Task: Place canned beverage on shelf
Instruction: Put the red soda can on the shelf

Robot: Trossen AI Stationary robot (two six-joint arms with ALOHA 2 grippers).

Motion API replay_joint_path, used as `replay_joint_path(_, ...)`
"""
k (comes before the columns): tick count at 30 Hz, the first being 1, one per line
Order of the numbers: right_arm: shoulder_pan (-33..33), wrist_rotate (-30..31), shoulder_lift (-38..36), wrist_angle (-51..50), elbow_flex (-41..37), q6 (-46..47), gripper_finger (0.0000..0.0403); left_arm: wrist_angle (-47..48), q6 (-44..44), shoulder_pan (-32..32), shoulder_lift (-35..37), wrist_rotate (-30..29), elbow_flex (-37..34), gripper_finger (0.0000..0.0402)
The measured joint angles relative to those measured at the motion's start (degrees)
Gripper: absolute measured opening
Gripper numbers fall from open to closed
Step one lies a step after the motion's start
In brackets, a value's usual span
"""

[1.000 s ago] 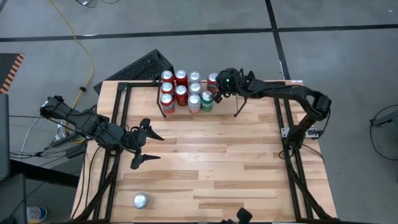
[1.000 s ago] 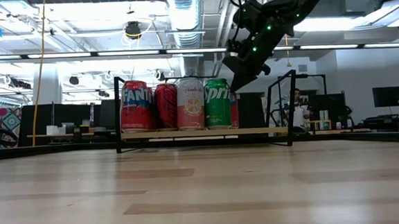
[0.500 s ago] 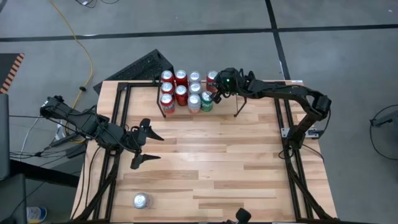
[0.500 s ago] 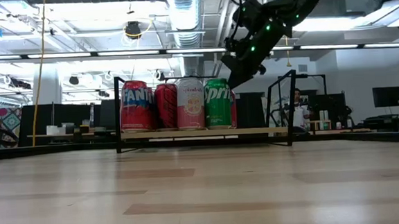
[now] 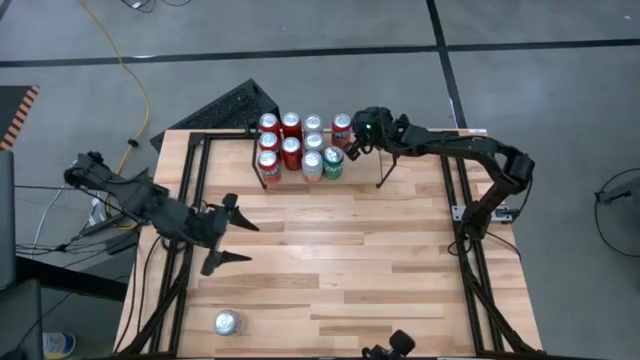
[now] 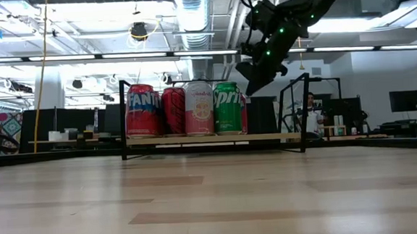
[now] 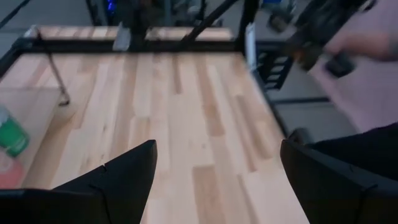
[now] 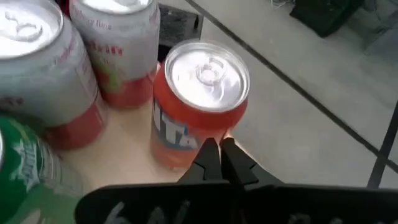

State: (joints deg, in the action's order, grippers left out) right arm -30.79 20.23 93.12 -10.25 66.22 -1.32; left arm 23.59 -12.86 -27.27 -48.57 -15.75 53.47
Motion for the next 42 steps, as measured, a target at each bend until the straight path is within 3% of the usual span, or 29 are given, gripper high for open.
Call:
replay_joint_path(10, 0.0, 0.1, -2.4, -1.5, 0.2, -2.1, 0.0, 0.0, 1.7, -2.7, 6.6, -3.3, 0.0, 0.0325)
replay_joint_path(25, -0.8, 0.2, 3.6, 2.0, 0.2, -0.7, 0.0, 2.8, 2.2, -2.8, 6.2, -4.6, 0.0, 0.0325)
replay_joint_path(35, -0.8, -5.3, 3.8, 5.8, 0.2, -3.1, 0.0, 2.7, 1.9, -2.8, 6.2, -6.1, 0.0, 0.0325)
replay_joint_path(42, -0.3, -2.4, 3.6, 5.8, 0.6, -3.7, 0.0, 2.6, 1.1, -2.8, 6.2, -6.1, 0.0, 0.0325)
